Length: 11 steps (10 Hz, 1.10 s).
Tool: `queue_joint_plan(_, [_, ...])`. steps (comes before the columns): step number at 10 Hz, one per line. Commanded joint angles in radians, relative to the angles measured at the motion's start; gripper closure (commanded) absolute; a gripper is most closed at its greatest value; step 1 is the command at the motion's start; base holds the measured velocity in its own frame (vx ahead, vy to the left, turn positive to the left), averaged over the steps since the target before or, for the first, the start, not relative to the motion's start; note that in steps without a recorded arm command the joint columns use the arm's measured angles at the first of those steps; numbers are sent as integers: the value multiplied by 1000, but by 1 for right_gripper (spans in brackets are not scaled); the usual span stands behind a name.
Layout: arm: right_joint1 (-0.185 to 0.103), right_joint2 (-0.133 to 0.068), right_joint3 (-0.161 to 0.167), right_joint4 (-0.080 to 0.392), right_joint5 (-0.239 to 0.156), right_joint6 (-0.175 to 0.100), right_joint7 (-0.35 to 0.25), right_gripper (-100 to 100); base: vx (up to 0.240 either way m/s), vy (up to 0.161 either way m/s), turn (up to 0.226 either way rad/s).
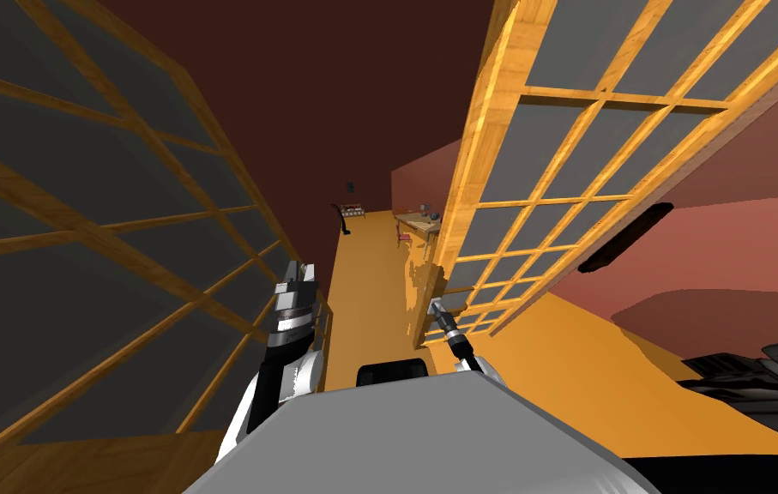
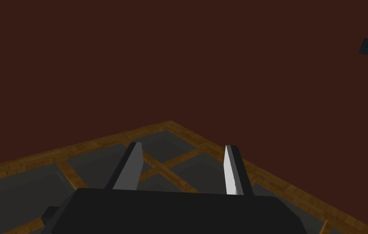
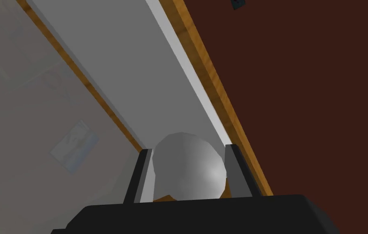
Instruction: Push the door open
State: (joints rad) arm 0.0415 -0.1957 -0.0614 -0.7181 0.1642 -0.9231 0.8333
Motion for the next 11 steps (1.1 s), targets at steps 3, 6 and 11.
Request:
queue_joint_plan(3, [-7, 2, 9, 0, -26, 2, -89, 100, 46, 1, -33])
queue_joint_plan(6, [-16, 7, 21, 8, -46, 3, -161, 100, 43, 2, -38])
queue_joint_plan(11, [-30, 14, 40, 19, -79, 5, -281, 100, 39, 2, -39])
